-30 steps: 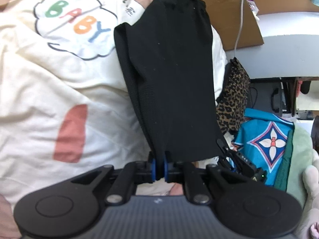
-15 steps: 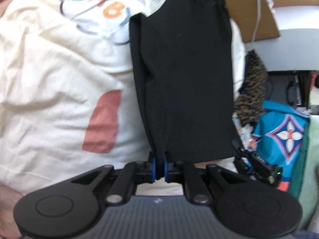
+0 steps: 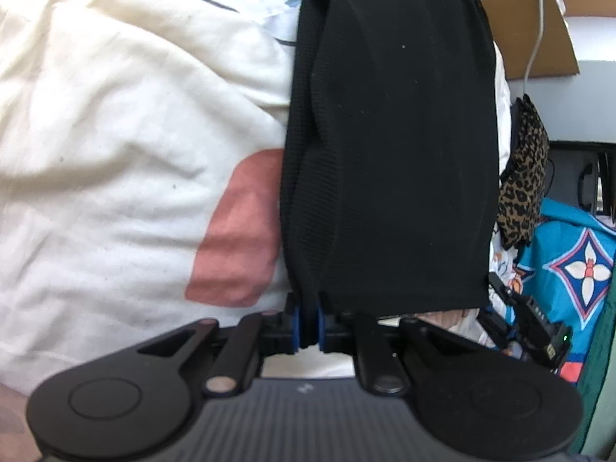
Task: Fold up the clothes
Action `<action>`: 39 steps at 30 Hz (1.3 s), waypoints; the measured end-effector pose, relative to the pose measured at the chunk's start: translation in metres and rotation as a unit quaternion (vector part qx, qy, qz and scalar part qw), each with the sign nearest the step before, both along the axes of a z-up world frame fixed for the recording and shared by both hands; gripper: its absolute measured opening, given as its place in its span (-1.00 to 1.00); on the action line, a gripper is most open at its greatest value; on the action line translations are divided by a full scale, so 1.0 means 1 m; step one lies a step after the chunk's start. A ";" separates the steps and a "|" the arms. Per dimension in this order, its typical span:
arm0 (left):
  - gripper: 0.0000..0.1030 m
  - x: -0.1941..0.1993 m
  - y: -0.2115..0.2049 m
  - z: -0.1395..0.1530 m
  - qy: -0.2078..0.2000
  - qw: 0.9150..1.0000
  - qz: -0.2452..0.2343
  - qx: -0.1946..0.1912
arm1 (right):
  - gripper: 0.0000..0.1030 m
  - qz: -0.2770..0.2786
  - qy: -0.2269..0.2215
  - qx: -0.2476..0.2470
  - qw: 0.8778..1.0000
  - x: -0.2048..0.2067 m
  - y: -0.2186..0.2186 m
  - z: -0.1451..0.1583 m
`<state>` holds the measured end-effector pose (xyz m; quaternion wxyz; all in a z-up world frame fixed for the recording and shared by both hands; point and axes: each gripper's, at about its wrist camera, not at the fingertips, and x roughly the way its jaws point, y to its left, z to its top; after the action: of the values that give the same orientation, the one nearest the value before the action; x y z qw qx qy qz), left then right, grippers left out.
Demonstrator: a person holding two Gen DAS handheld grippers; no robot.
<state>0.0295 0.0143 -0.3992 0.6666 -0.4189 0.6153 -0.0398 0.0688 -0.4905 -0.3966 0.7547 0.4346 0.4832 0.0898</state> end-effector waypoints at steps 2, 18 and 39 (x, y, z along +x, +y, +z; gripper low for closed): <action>-0.81 0.000 0.001 -0.002 0.001 1.000 0.001 -0.003 | -0.14 0.026 0.001 0.001 1.000 0.010 -0.002 -0.002; -0.80 -0.004 0.008 -0.005 -0.004 1.000 -0.001 -0.012 | -0.33 0.171 0.013 0.068 0.983 0.059 0.011 -0.021; -0.21 0.000 0.024 -0.009 -0.036 0.999 0.015 -0.024 | -0.78 0.166 0.026 0.080 0.983 0.049 0.016 -0.028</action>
<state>0.0294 0.0387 -0.4079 0.6783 -0.4425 0.5835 -0.0592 0.1177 -0.4746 -0.4247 0.6797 0.4094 0.5591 0.2405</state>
